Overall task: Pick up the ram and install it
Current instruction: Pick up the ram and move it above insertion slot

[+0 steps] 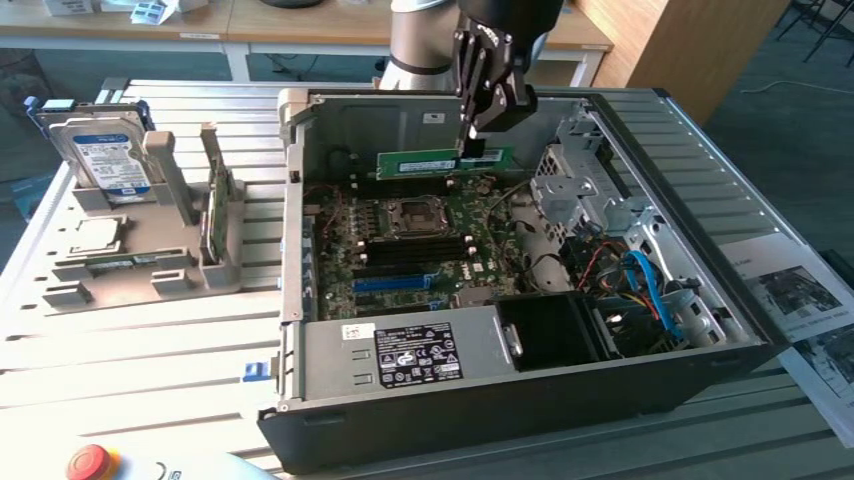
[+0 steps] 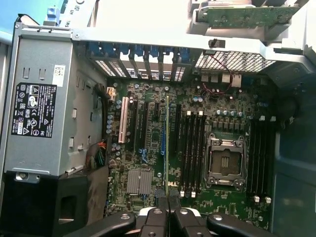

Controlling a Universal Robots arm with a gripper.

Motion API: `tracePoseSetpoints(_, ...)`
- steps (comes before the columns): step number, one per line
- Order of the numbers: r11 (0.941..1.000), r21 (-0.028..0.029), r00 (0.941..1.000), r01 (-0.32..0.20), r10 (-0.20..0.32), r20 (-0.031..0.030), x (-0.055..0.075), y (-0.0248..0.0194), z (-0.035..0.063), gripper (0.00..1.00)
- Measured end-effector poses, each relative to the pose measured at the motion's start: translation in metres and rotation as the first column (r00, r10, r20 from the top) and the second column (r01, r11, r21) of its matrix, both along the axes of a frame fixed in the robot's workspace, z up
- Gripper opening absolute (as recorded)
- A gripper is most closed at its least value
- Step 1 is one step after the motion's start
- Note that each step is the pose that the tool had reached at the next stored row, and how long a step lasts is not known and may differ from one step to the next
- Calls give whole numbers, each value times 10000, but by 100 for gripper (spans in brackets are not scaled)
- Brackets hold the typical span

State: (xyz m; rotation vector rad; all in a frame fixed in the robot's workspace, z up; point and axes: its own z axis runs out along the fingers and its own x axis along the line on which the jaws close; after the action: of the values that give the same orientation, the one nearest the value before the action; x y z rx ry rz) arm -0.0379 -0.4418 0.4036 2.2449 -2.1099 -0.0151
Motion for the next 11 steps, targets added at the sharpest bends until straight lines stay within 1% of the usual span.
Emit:
tracePoseSetpoints(2, 10000, 0, 10000, 12, -12, 0, 0, 7, -2, 12)
tracePoseSetpoints(6, 10000, -1, 10000, 36, -36, 0, 0, 39, -9, 12)
tracePoseSetpoints(11, 10000, 0, 10000, 59, -59, 0, 0, 53, -55, 12)
